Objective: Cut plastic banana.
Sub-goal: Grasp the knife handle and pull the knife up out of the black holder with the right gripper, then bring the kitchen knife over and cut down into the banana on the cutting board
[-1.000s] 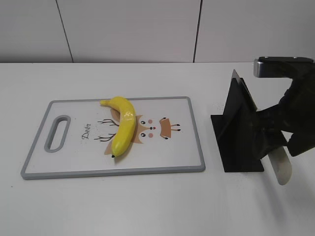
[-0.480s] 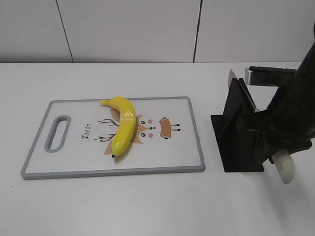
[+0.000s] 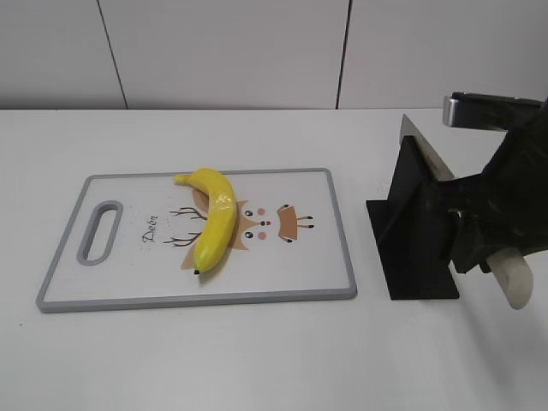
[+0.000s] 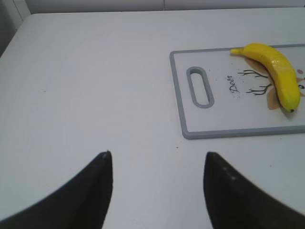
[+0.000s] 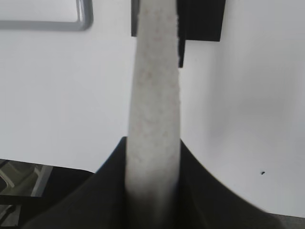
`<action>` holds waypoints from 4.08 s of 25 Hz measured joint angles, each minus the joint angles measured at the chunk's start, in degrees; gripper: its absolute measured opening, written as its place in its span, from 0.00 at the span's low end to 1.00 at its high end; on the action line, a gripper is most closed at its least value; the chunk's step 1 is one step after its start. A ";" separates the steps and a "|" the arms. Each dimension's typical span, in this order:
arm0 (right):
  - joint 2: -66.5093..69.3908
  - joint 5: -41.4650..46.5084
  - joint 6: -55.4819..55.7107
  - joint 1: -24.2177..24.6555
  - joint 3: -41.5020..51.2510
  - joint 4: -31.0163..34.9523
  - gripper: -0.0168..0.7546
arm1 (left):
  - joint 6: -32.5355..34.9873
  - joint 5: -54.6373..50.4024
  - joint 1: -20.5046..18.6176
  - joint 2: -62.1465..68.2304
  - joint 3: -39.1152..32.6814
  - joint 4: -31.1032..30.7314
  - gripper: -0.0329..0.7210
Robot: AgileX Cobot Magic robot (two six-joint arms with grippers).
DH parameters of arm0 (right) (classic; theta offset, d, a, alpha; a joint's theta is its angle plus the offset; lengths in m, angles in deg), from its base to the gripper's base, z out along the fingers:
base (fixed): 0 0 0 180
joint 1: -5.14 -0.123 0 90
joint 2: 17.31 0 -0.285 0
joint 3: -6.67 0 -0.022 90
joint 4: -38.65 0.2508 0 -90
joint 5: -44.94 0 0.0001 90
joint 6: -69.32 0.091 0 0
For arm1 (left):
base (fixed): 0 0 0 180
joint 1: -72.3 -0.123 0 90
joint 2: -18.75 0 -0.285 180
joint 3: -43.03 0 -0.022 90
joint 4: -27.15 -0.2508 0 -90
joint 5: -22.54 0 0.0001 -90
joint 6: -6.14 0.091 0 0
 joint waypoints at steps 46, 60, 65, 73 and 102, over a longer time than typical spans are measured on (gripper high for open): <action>16.65 3.40 -84.58 0.00 -34.75 13.47 0.24 | 66.83 2.45 4.76 77.90 43.56 31.47 0.78; 22.88 2.31 -92.21 -0.05 -38.53 19.78 0.24 | 68.57 -1.10 13.50 101.21 61.15 19.66 0.73; 22.88 1.68 -92.46 -0.05 -38.58 21.07 0.24 | 68.62 2.01 13.50 103.82 61.15 18.87 0.67; 23.27 0.46 -93.51 -0.05 -38.62 21.23 0.24 | 68.95 2.61 13.50 104.58 61.25 18.47 0.08; 43.79 2.33 -89.32 0.07 -42.03 15.20 0.24 | 69.43 5.44 13.72 121.10 61.55 19.30 0.04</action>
